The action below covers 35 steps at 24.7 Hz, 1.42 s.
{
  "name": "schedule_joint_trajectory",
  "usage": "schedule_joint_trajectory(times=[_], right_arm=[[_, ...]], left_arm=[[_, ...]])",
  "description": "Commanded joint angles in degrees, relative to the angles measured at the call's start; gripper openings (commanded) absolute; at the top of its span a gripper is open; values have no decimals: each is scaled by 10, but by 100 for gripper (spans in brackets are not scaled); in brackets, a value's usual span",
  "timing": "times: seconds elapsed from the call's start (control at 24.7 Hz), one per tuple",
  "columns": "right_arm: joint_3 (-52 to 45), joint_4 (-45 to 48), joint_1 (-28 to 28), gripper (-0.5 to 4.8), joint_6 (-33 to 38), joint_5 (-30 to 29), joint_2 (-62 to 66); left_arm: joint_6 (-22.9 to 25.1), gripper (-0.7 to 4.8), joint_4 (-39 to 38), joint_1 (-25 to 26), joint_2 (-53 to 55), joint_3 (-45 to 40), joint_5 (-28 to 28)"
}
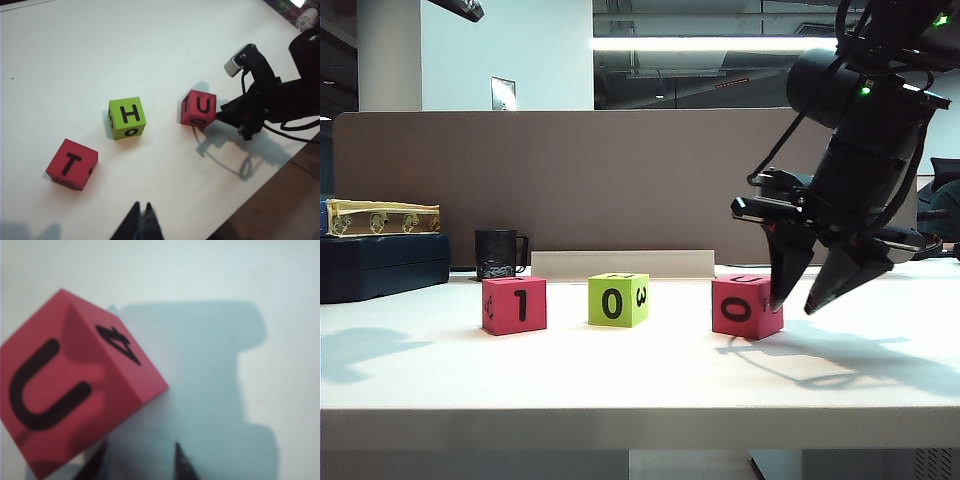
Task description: Select the appropriate blocks from the scattered letter blocks on the table and arrange them in a row to spell out "THU".
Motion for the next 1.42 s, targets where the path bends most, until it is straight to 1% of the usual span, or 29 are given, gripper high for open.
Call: schedule_joint_trajectory(times=[0.04, 0.12, 0.28, 0.37, 0.53, 0.85, 1.01, 1.42], right_arm=[[3, 20, 2, 72, 3, 1, -2], [3, 29, 2, 26, 2, -3, -1], [3, 39, 2, -4, 2, -3, 1], [3, 45, 2, -3, 2, -4, 1], [3, 59, 2, -3, 3, -25, 1], [3, 68, 8, -3, 6, -29, 11], [7, 82, 12, -3, 16, -51, 37], [73, 74, 28, -3, 15, -52, 68]], left_arm=[[1, -6, 0, 0, -2, 2, 3], [1, -6, -1, 0, -2, 2, 3], [1, -6, -2, 0, -2, 2, 3], [0, -6, -2, 0, -2, 2, 3], [0, -6, -2, 0, -2, 3, 6], [-4, -6, -2, 0, -18, 4, 7], [-4, -6, -11, 0, -20, 4, 7], [-4, -6, -19, 0, -20, 4, 7]])
